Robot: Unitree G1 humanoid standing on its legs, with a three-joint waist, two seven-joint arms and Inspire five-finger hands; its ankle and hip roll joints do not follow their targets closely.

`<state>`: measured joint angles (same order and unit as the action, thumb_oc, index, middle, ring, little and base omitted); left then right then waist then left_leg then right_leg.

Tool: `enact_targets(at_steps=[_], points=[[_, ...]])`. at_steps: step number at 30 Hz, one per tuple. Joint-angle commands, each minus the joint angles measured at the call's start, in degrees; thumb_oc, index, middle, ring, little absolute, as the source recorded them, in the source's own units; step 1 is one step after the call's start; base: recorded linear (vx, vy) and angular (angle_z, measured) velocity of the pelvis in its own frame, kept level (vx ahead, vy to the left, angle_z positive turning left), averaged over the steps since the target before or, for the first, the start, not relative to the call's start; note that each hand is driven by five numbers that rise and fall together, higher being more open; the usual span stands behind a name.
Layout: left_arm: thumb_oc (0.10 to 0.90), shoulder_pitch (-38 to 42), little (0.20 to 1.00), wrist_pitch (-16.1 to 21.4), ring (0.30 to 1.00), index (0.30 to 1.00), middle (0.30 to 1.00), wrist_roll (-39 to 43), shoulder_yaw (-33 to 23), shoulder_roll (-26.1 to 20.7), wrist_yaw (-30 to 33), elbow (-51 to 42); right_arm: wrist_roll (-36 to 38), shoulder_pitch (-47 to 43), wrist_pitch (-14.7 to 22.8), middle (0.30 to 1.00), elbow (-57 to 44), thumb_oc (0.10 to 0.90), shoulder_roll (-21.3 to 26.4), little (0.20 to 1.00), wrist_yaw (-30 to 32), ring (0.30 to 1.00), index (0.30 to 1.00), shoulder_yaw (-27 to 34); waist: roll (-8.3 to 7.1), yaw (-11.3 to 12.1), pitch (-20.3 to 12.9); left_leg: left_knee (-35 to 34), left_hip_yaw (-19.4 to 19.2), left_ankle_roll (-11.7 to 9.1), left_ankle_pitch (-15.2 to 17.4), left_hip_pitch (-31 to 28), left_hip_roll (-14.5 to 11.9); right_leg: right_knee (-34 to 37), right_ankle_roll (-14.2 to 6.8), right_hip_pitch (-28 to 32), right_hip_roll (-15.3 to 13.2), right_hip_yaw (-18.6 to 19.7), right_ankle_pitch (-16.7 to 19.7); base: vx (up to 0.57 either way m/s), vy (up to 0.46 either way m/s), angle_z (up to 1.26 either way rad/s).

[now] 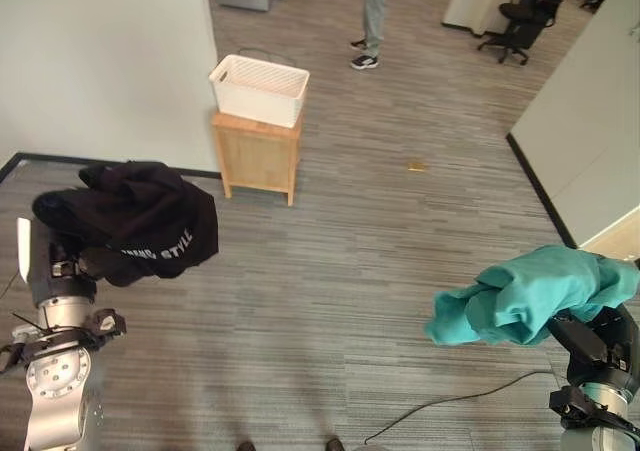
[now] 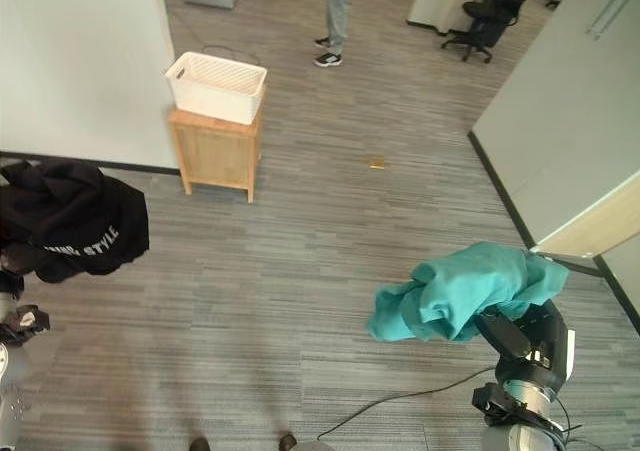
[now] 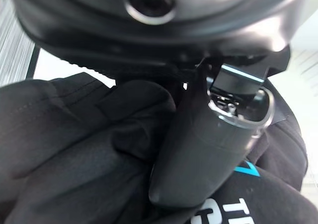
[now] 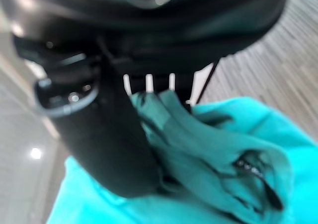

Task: Pick up bed clothes into laundry basket.

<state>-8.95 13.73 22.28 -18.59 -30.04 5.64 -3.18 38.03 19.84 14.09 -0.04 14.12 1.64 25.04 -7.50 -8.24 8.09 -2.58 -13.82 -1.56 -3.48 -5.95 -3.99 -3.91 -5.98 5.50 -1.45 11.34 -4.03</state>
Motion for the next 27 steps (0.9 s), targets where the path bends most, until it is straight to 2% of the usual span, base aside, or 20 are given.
enact_targets(at_steps=[1, 4, 8, 9, 10, 11, 13, 14, 15, 16, 17, 19, 21, 24, 25, 26, 27], points=[[0.4, 4.2, 0.3, 6.4, 0.3, 0.3, 0.3, -0.5, -3.7, -2.7, 0.3, -5.9, 2.6, -3.7, 6.7, 0.3, -4.0, 0.4, 4.0, 0.3, -1.1, 0.3, 0.3, 3.4, 0.98, -1.2, -5.7, -0.8, 0.5, -0.3, 8.1, -2.8, -1.3, 0.5, -0.2, -4.6, 5.2, 1.2, 2.3, -0.07, 0.079, -0.03], [0.4, 6.1, 0.3, 6.7, 0.3, 0.3, 0.3, -0.6, -2.9, -3.7, 0.9, -5.2, 2.2, -3.8, 6.2, 0.3, -4.1, 0.4, 4.1, 0.3, -1.3, 0.3, 0.3, 2.7, 0.77, -1.4, -5.6, -2.0, 1.0, -0.4, 7.2, -3.1, -1.3, 0.0, -0.5, -5.1, 5.0, 0.8, 2.2, -0.08, 0.058, 0.02], [0.4, 9.0, 0.3, 7.1, 0.3, 0.3, 0.3, -0.6, -1.5, -4.8, 1.9, -4.1, 0.9, -4.7, 6.3, 0.3, -4.7, 0.4, 4.0, 0.3, -0.6, 0.3, 0.3, 3.2, 0.57, -0.6, -4.7, -2.2, 2.4, -0.3, 6.5, -2.4, -1.2, -0.7, -0.7, -5.8, 4.3, -0.6, 1.9, -0.07, 0.04, 0.11], [0.4, 10.2, 0.3, 7.2, 0.3, 0.3, 0.3, -1.1, -1.0, -5.0, 2.8, -2.4, -0.7, -4.8, 6.3, 0.3, -4.2, 0.4, 3.9, 0.3, 0.3, 0.3, 0.3, 3.3, 0.39, 0.5, -4.7, -2.3, 3.2, -0.2, 6.4, -2.4, -0.9, -0.7, -0.9, -5.5, 3.7, -1.7, 1.9, 0.0, 0.025, 0.32], [0.4, 12.7, 0.3, 3.9, 0.3, 0.3, 0.3, 1.4, 5.8, -8.9, -1.3, 2.9, 7.1, -9.1, 4.9, 0.3, -4.8, 0.4, 2.8, 0.3, -5.1, 0.3, 0.3, -4.2, -7.81, 5.2, -1.0, 17.2, 4.7, -0.6, 10.9, 12.2, -6.7, 2.4, -1.5, -4.9, 1.6, -2.1, 4.1, -0.03, 0.097, 0.26], [0.4, 13.2, 0.3, 4.1, 0.3, 0.3, 0.3, 1.6, 6.0, -8.9, -1.4, 3.0, 6.8, -8.7, 5.0, 0.3, -4.9, 0.4, 2.8, 0.3, -4.7, 0.3, 0.3, -3.8, -7.13, 4.4, -1.5, 17.5, 3.8, -0.8, 11.9, 11.0, -6.8, 2.5, -1.3, -4.8, 1.6, -2.4, 3.8, -0.04, 0.058, -0.03], [0.4, 13.2, 0.3, 4.1, 0.3, 0.3, 0.3, 1.6, 6.0, -8.9, -1.4, 3.1, 6.7, -8.7, 5.0, 0.3, -5.0, 0.4, 2.8, 0.3, -4.6, 0.3, 0.3, -3.7, -7.22, 4.4, -1.7, 17.2, 3.7, -0.8, 11.3, 11.2, -6.8, 2.5, -1.2, -5.2, 1.5, -2.3, 4.1, -0.03, 0.126, -0.09], [0.4, 15.1, 0.3, 4.4, 0.3, 0.3, 0.3, 2.0, 6.9, -8.8, -1.2, 4.2, 5.9, -8.0, 5.4, 0.3, -4.9, 0.4, 2.4, 0.3, -3.5, 0.3, 0.3, -1.8, -4.87, 1.5, -3.8, 12.7, 0.2, -1.0, 12.3, 5.8, -6.7, 3.3, -1.4, -4.9, 1.8, -3.9, 3.2, -0.03, 0.284, 0.07], [0.4, 15.9, 0.3, 4.3, 0.3, 0.3, 0.3, 1.7, 7.9, -8.9, -1.0, 4.7, 6.2, -8.1, 5.8, 0.3, -5.2, 0.4, 2.3, 0.3, -3.3, 0.3, 0.3, -1.4, -4.01, 0.6, -4.3, 9.4, -1.1, -1.3, 11.4, 4.8, -6.8, 3.5, -1.6, -5.1, 2.0, -4.5, 3.3, -0.02, 0.282, 0.62], [0.4, 16.2, 0.3, 4.4, 0.3, 0.3, 0.3, 1.7, 8.1, -8.8, -1.0, 5.0, 6.3, -8.1, 5.8, 0.3, -5.3, 0.4, 2.3, 0.3, -3.3, 0.3, 0.3, -1.2, -3.97, 0.7, -4.3, 7.8, -1.2, -1.3, 10.5, 4.0, -6.6, 3.6, -1.6, -5.0, 1.9, -4.6, 3.3, -0.05, 0.23, 0.71], [0.4, 19.2, 0.3, 4.2, 0.3, 0.3, 0.3, 0.6, 10.4, -9.6, -0.1, 6.5, 6.3, -7.9, 6.3, 0.3, -4.7, 0.4, 2.2, 0.3, -3.6, 0.3, 0.3, -1.2, -3.48, -0.4, -5.4, 0.8, -1.3, -1.8, 8.8, 2.0, -5.7, 4.0, -2.2, -5.4, 2.0, -5.4, 3.7, -0.01, 0.222, 0.68], [0.4, 23.7, 0.3, 4.3, 0.3, 0.3, 0.3, 0.5, 13.5, -12.0, 0.0, 7.3, 5.4, -9.3, 6.2, 0.3, -3.7, 0.4, 5.2, 0.3, -2.6, 0.3, 0.3, -0.7, -3.53, -1.5, -5.9, -2.2, -1.2, -2.1, 7.0, 0.9, -5.1, 4.2, -3.1, -5.5, 1.7, -5.1, 4.6, -0.03, 0.222, 0.24], [0.4, 25.6, 0.3, 4.2, 0.3, 0.3, 0.3, 0.5, 14.5, -13.4, -0.3, 8.5, 5.3, -10.5, 6.5, 0.3, -3.4, 0.4, 6.5, 0.3, -2.5, 0.3, 0.3, -0.6, -3.58, -1.6, -6.0, -2.4, -1.4, -2.1, 7.2, 0.6, -4.8, 4.6, -3.6, -5.6, 1.6, -4.9, 5.3, -0.01, 0.101, 0.29], [0.4, 32.8, 0.3, 4.1, 0.3, 0.3, 0.3, 1.3, 20.2, -17.1, -0.4, 11.3, 3.1, -19.3, 6.0, 0.3, -1.3, 0.4, 13.9, 0.3, -1.2, 0.3, 0.3, -5.4, -3.09, -0.9, -6.2, -2.4, -2.7, -1.5, 8.0, -0.8, -3.8, 5.0, -4.8, -5.2, 0.9, -3.8, 6.8, 0.01, 0.171, -0.06], [0.4, 32.9, 0.3, 4.2, 0.3, 0.3, 0.3, 1.3, 20.3, -17.1, -0.4, 11.3, 3.1, -19.4, 6.0, 0.3, -1.2, 0.4, 13.9, 0.3, -1.2, 0.3, 0.3, -5.3, -3.12, -0.9, -6.1, -2.4, -2.8, -1.5, 8.0, -0.7, -3.8, 5.0, -4.8, -5.2, 0.9, -3.7, 6.9, 0.01, 0.194, -0.1], [0.4, 37.5, 0.3, 4.0, 0.3, 0.3, 0.3, 2.3, 23.7, -18.3, -0.4, 12.7, 2.7, -23.7, 5.9, 0.3, -1.0, 0.4, 16.0, 0.3, -0.7, 0.3, 0.3, -8.5, -2.72, -0.5, -6.5, -2.4, -3.0, -1.3, 8.3, -1.1, -3.6, 5.1, -5.2, -5.0, 0.6, -3.4, 7.4, 0.01, 0.084, -0.08], [0.4, 38.0, 0.3, 4.1, 0.3, 0.3, 0.3, 2.4, 24.0, -18.4, -0.4, 13.1, 2.6, -24.0, 5.9, 0.3, -0.8, 0.4, 16.0, 0.3, -0.6, 0.3, 0.3, -8.5, -2.8, -0.4, -6.4, -2.4, -3.1, -1.3, 8.2, -1.1, -3.6, 5.2, -5.2, -5.1, 0.6, -3.4, 7.5, 0.01, 0.166, -0.12]])
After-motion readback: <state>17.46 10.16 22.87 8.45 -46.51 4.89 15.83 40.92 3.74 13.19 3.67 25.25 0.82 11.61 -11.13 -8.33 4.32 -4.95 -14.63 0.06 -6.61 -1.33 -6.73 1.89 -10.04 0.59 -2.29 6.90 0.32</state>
